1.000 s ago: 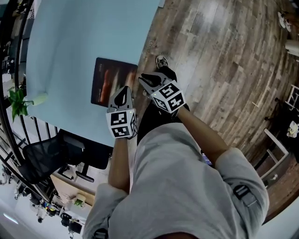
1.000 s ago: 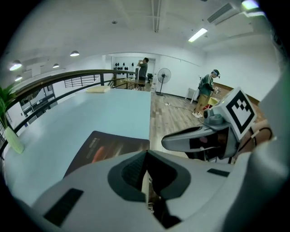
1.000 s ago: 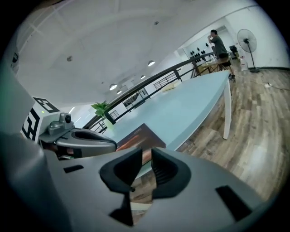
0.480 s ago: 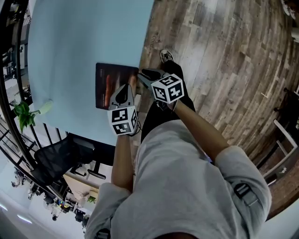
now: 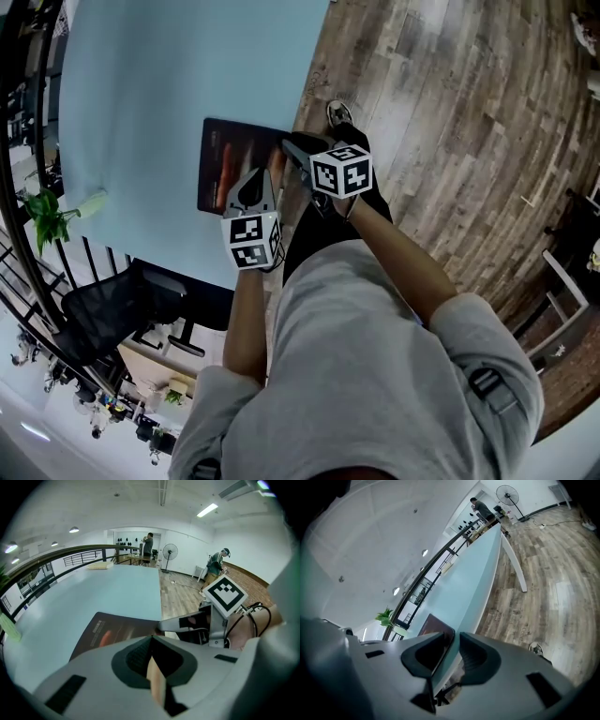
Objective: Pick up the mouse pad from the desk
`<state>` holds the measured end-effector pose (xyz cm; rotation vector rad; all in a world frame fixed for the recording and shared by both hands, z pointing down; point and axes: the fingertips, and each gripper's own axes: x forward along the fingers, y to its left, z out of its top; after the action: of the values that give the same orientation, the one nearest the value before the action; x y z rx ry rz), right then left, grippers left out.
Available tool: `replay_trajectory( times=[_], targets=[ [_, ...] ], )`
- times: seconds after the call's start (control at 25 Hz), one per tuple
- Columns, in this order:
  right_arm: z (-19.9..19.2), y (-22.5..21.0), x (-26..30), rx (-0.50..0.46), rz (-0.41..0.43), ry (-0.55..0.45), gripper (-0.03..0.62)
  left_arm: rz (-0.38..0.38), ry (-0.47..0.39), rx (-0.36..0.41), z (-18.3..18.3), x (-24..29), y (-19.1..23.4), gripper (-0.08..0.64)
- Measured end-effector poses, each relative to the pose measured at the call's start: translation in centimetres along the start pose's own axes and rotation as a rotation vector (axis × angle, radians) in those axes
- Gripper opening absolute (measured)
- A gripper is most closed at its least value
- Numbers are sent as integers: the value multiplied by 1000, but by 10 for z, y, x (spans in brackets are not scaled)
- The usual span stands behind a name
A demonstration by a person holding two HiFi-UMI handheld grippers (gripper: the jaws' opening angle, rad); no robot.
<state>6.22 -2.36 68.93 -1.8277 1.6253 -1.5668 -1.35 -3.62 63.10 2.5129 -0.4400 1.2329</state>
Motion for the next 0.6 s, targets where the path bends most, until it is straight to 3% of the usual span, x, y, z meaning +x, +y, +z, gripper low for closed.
replay_trajectory(
  times=[0.16, 0.6],
  targets=[
    [1, -1, -1, 11, -27, -10, 103, 10, -10, -28, -6, -7, 6, 12],
    [3, 1, 0, -97, -152, 2, 77, 51, -43, -99, -19, -23, 24, 12]
  ],
)
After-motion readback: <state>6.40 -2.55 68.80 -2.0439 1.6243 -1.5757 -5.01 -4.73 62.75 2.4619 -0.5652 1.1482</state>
